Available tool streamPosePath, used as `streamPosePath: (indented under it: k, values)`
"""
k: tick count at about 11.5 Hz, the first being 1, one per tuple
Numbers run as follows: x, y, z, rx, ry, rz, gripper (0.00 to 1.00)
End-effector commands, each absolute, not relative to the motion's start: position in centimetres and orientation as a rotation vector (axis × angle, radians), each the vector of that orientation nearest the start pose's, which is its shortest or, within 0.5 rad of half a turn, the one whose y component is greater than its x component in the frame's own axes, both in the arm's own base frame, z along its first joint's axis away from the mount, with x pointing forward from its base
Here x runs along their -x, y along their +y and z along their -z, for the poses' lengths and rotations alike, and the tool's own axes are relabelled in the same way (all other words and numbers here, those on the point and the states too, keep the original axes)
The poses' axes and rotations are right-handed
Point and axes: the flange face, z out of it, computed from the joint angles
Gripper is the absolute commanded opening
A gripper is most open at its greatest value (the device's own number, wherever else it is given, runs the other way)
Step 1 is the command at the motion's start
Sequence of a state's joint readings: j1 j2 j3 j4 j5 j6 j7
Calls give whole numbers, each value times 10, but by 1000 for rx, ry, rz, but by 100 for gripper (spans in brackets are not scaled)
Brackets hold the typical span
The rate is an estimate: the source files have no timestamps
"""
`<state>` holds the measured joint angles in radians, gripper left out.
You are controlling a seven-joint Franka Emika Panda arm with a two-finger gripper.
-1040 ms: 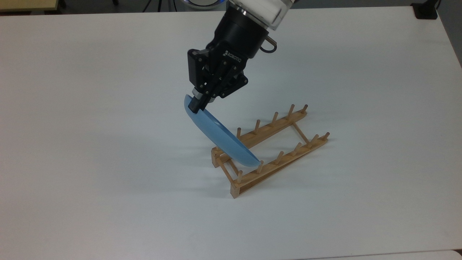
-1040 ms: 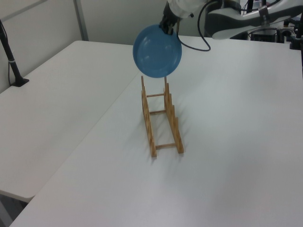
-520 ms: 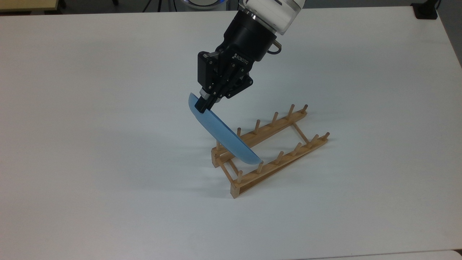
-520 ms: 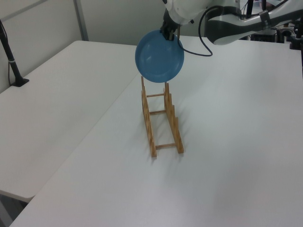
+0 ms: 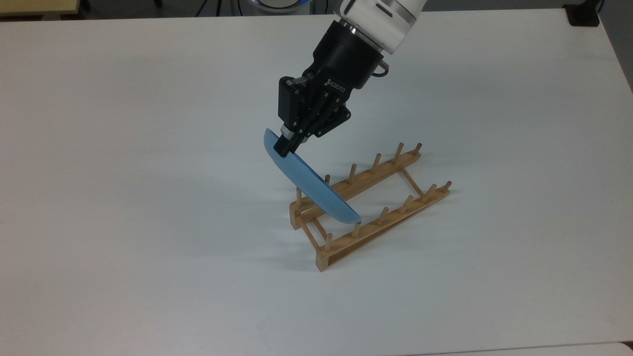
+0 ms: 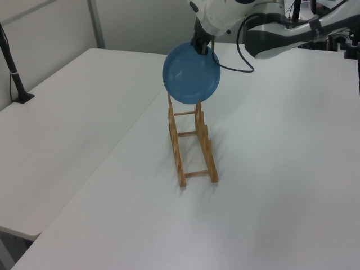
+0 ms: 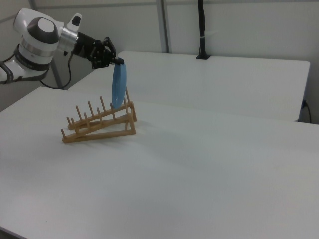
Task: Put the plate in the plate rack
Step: 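Lower the plate edge-first between the rack's pegs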
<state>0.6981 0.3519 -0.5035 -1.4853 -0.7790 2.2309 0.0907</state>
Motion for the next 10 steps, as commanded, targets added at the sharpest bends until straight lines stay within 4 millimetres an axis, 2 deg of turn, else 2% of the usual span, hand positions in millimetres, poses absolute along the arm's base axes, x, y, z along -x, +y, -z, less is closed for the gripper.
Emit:
streamPosePath:
  k: [1,2,3,6,10]
  values:
    - [-661,173,-553,-2204,566,-638,22]
    - [-662,173,-552,-2207,557,-639,81]
    - [-662,172,-551,-2221,514,-658,100]
    - [-665,164,-555,-2225,449,-691,100]
    - [-656,172,-577,-2349,172,-867,100]
